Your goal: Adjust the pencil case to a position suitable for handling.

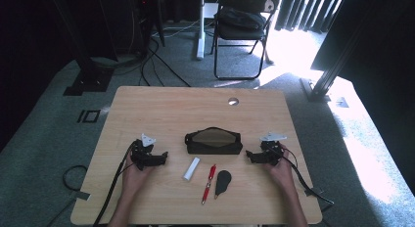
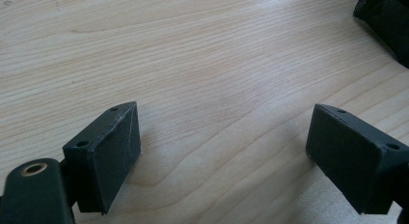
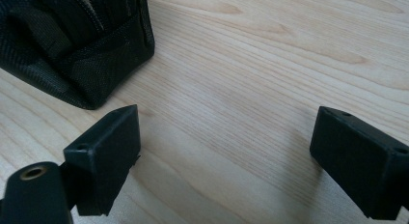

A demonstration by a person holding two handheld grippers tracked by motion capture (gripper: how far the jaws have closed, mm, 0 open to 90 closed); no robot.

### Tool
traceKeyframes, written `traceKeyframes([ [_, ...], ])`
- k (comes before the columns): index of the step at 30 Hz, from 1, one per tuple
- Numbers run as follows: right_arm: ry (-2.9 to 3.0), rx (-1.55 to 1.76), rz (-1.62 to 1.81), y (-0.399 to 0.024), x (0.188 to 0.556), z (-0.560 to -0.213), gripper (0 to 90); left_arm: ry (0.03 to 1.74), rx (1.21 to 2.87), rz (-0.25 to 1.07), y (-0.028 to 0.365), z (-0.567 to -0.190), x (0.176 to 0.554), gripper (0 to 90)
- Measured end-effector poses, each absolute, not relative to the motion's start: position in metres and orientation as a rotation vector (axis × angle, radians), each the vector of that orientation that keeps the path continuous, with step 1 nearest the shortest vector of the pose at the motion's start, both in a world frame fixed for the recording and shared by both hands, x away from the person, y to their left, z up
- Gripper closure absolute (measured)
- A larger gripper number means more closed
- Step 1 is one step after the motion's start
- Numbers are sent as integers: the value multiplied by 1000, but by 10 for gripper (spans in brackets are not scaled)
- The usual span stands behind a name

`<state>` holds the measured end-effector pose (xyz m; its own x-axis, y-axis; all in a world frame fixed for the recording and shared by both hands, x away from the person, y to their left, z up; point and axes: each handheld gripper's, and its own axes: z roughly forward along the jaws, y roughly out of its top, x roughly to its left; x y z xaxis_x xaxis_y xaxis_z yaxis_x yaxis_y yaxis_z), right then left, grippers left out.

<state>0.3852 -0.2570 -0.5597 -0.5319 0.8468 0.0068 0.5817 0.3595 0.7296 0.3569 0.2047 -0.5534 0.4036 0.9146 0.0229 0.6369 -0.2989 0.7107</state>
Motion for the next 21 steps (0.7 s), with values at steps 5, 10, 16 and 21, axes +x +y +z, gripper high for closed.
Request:
traceKeyframes([
  [5, 2256, 1252, 982, -257, 385, -560, 103, 1317, 2042, 579, 205, -553, 357, 121],
  [10, 2277, 1225, 990, -257, 386, -560, 103, 1322, 2038, 580, 204, -553, 356, 126],
  [16, 2292, 1210, 996, -257, 385, -559, 135, 1319, 2040, 581, 205, -553, 356, 127],
  [21, 2303, 1226, 980, -256, 382, -554, 254, 1319, 2037, 582, 205, -553, 355, 145],
])
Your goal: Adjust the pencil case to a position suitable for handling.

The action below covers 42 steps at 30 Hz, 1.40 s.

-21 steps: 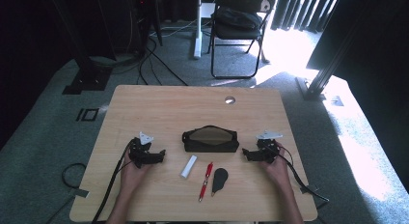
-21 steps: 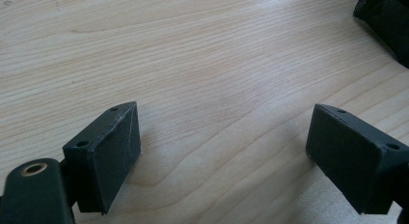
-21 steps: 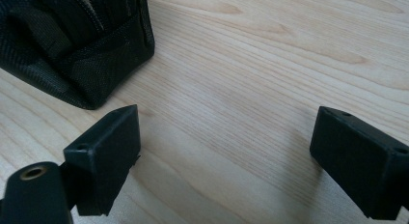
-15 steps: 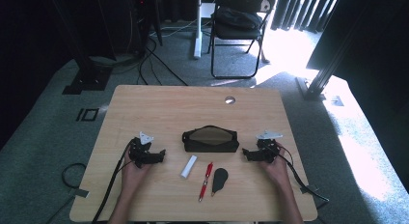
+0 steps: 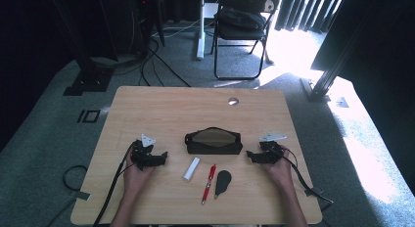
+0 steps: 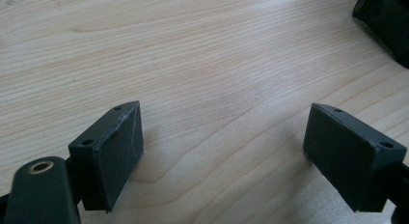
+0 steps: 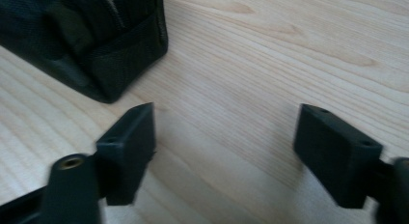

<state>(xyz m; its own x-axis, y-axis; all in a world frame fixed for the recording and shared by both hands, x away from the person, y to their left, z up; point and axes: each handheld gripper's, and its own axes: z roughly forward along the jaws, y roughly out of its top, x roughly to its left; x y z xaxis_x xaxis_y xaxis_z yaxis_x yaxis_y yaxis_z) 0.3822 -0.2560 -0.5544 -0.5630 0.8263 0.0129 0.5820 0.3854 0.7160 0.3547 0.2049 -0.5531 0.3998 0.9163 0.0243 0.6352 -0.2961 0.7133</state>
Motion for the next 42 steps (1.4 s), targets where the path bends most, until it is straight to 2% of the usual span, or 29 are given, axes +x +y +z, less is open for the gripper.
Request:
traceKeyframes([
  [1, 2305, 1215, 1009, -255, 379, -551, 291, 1319, 2036, 583, 205, -553, 355, 148],
  [8, 2256, 1144, 1050, -246, 370, -533, 340, 1328, 2049, 572, 203, -549, 352, 231],
  [10, 2235, 1126, 1072, -243, 369, -524, 374, 1330, 2062, 565, 201, -546, 351, 366],
  [11, 2224, 1125, 1078, -243, 369, -522, 381, 1326, 2075, 575, 199, -545, 350, 390],
  [26, 2191, 1116, 1149, -224, 385, -503, 408, 1154, 2062, 530, 168, -513, 351, 371],
  [33, 2227, 1124, 1173, -216, 389, -509, 423, 1120, 2088, 481, 151, -520, 360, 383],
  [42, 2280, 1065, 1185, -208, 374, -511, 429, 1160, 2069, 480, 146, -526, 371, 407],
])
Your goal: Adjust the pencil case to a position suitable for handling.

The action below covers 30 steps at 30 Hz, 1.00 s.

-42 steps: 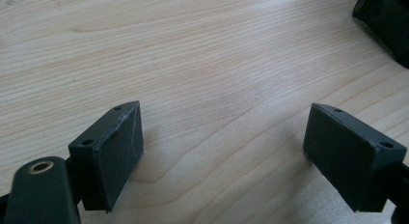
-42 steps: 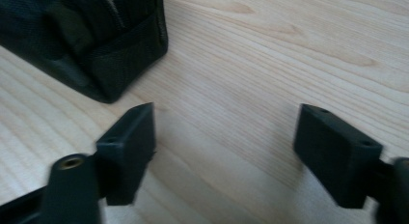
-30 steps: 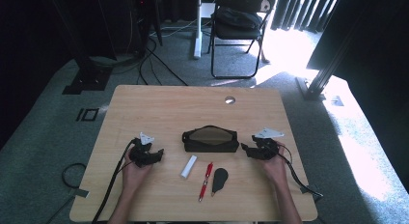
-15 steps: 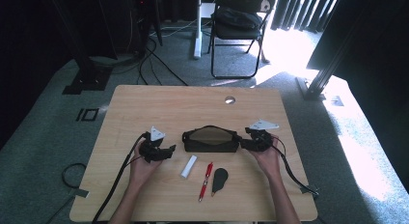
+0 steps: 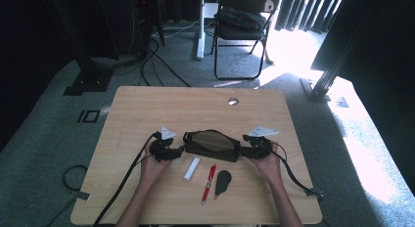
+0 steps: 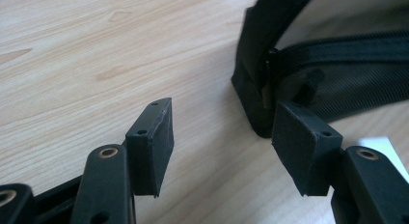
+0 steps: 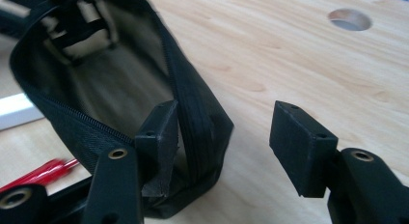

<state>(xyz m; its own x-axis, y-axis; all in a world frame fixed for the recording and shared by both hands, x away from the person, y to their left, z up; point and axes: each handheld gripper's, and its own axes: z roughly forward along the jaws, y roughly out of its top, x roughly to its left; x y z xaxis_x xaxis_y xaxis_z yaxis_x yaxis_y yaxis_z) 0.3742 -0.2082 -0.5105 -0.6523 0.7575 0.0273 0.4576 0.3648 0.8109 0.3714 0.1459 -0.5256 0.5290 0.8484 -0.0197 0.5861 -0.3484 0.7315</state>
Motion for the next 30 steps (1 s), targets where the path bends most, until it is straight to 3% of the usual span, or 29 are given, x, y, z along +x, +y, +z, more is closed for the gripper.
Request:
traceKeyframes([
  [7, 2308, 1029, 1172, -200, 368, -514, 449, 1207, 2047, 482, 148, -530, 378, 407],
  [11, 2318, 989, 1184, -192, 370, -512, 625, 1223, 2033, 488, 149, -531, 382, 406],
  [17, 2308, 993, 1170, -178, 375, -511, 652, 1247, 2026, 519, 154, -527, 384, 404],
  [20, 2306, 1002, 1178, -174, 376, -511, 622, 1264, 2029, 535, 157, -526, 384, 398],
  [21, 2299, 1014, 1207, -172, 377, -510, 516, 1267, 2043, 552, 158, -526, 384, 387],
  [23, 2280, 1015, 1227, -172, 376, -507, 468, 1270, 2051, 569, 159, -526, 381, 381],
  [30, 2204, 968, 1264, -183, 356, -487, 402, 1259, 2079, 597, 166, -531, 367, 374],
])
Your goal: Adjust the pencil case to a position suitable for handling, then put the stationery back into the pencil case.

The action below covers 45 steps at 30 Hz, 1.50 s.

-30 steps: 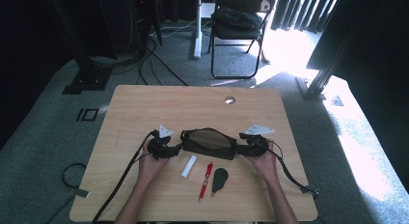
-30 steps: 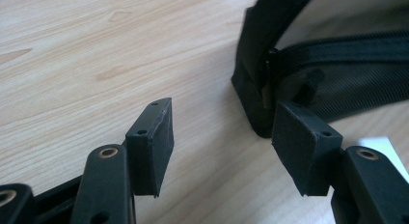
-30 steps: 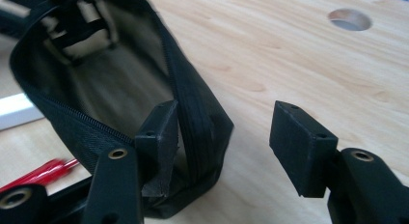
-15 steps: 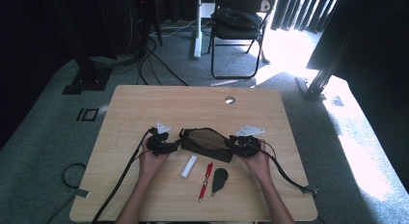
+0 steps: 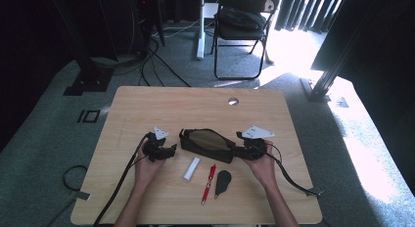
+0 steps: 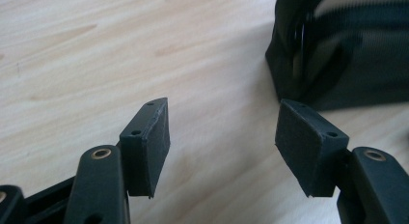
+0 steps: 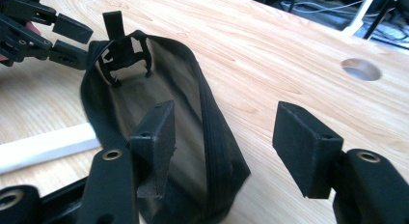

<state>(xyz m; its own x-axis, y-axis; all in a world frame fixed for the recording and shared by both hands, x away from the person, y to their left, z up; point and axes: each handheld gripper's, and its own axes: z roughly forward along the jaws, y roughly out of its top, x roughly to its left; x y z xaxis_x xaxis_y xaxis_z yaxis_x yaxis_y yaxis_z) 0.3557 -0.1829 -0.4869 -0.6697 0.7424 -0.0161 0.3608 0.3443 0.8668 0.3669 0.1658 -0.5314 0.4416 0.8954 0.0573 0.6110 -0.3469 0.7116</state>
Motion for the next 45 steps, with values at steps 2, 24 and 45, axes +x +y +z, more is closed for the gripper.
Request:
traceKeyframes([
  [2, 2199, 965, 1267, -187, 348, -485, 398, 1254, 2089, 603, 168, -534, 362, 373],
  [24, 2215, 947, 1145, -180, 303, -501, 285, 1318, 2037, 605, 201, -550, 348, 321],
  [45, 2226, 1077, 1060, -162, 302, -532, 138, 1313, 2010, 602, 202, -552, 348, 315],
])
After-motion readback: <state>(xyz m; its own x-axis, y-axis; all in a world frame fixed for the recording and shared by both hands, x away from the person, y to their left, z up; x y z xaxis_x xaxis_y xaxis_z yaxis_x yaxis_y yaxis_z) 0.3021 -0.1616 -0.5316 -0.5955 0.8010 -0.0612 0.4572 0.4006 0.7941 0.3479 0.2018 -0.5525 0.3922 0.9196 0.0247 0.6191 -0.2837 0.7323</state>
